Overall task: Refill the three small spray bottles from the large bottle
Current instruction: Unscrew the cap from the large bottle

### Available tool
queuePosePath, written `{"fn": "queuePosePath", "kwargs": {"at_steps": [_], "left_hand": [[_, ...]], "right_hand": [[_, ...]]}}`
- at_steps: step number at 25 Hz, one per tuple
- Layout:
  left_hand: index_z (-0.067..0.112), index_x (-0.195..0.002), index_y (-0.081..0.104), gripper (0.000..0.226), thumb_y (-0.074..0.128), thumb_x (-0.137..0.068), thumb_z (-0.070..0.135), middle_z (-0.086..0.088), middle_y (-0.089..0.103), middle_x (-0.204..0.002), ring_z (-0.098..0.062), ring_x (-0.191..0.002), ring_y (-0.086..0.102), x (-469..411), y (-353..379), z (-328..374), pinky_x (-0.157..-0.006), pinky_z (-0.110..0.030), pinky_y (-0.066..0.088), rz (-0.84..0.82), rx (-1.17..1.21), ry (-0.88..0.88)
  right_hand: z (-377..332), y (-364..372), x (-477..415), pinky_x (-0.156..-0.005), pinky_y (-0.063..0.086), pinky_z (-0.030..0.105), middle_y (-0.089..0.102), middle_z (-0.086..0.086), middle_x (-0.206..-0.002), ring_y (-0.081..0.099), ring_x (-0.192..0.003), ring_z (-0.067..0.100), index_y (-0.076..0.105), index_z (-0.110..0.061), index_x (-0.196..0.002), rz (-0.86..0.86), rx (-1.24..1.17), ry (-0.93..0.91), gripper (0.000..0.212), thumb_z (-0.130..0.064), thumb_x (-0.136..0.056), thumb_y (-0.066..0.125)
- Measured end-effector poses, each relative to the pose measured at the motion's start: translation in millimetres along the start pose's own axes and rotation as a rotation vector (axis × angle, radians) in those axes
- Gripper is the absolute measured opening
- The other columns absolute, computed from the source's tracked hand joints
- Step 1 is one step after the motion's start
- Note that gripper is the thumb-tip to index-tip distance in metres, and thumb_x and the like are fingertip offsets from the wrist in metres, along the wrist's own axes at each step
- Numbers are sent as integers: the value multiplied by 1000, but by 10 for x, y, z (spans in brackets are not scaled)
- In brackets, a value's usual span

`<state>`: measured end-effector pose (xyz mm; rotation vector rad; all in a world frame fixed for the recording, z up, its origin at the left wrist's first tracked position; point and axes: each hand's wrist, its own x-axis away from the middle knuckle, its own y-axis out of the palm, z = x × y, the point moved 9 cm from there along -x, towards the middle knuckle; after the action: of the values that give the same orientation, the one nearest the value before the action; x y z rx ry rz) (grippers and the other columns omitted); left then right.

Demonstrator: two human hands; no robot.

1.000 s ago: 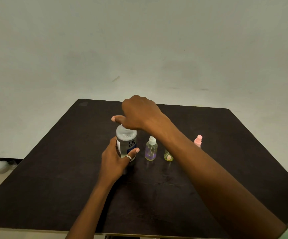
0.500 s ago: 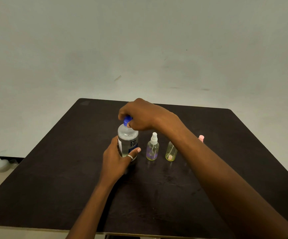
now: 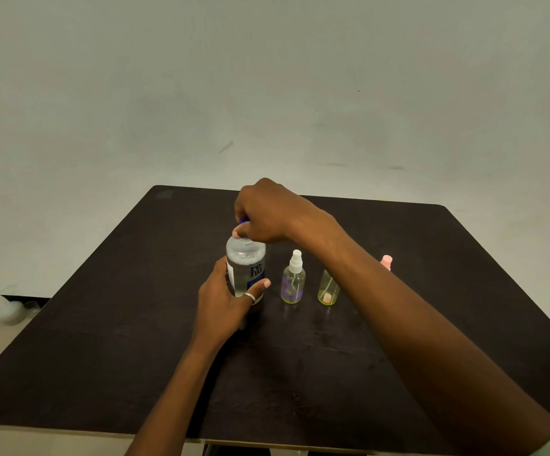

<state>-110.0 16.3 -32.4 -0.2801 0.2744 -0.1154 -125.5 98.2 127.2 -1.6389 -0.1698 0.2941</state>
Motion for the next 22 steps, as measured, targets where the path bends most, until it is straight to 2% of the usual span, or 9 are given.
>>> {"fn": "queuePosePath", "kwargs": {"at_steps": [3, 7, 10, 13, 15, 17, 19, 22], "left_hand": [[41, -125, 49, 64, 83, -72, 48, 26, 61, -110, 12, -100, 59, -6, 1, -16, -78, -12, 47, -4, -5, -14], [40, -126, 47, 65, 84, -72, 46, 29, 59, -108, 14, -98, 58, 0, 1, -6, -77, -9, 45, -8, -8, -24], [40, -123, 48, 63, 84, -72, 46, 29, 59, -108, 18, -98, 57, -5, -5, 3, -75, -7, 46, -11, -17, -18], [38, -125, 50, 63, 84, -72, 46, 24, 62, -114, 11, -102, 60, -12, -11, -28, -77, -10, 48, -2, -16, -22], [39, -124, 50, 63, 85, -71, 46, 23, 63, -115, 12, -103, 59, -13, -8, -38, -78, -11, 49, 0, -17, -21], [38, -126, 50, 64, 85, -72, 46, 23, 63, -115, 13, -104, 59, -18, -3, -48, -77, -11, 49, -1, -18, -18], [37, -127, 51, 66, 85, -72, 46, 22, 63, -116, 12, -104, 59, -18, 1, -57, -78, -11, 49, -2, -16, -21], [34, -128, 52, 67, 86, -71, 44, 21, 64, -118, 10, -106, 60, -13, 1, -82, -82, -12, 49, 7, -12, -23]], "right_hand": [[-2, -4, 5, -79, 50, 25, 72, 3, -106, 65, -93, 17, 74, -13, -106, -47, -58, -65, 21, -17, -86, 72], [-3, 16, -6, -78, 45, 19, 71, 0, -112, 62, -97, 12, 74, -14, -109, -105, -102, -104, 28, -2, -84, 68], [40, -79, -21, -74, 42, 14, 70, -2, -111, 60, -94, 8, 73, -16, -109, -112, -168, -95, 29, -2, -83, 69], [192, -331, -90, -78, 50, 20, 70, -6, -104, 62, -93, 8, 73, -22, -105, -56, -228, -50, 26, -11, -81, 73], [331, -384, -215, -79, 51, 24, 71, -6, -99, 63, -91, 10, 74, -21, -102, -23, -206, -8, 25, -13, -79, 75], [460, -240, -408, -80, 53, 27, 71, -4, -96, 64, -91, 12, 75, -18, -102, -41, -177, 43, 26, -11, -77, 76], [556, 96, -613, -79, 55, 28, 72, 0, -96, 66, -87, 14, 75, -15, -99, -131, -128, 80, 25, -9, -75, 77], [667, 660, -839, -68, 55, 25, 73, 6, -94, 65, -67, 13, 74, -12, -95, -288, -71, 111, 17, -5, -79, 73]]}}
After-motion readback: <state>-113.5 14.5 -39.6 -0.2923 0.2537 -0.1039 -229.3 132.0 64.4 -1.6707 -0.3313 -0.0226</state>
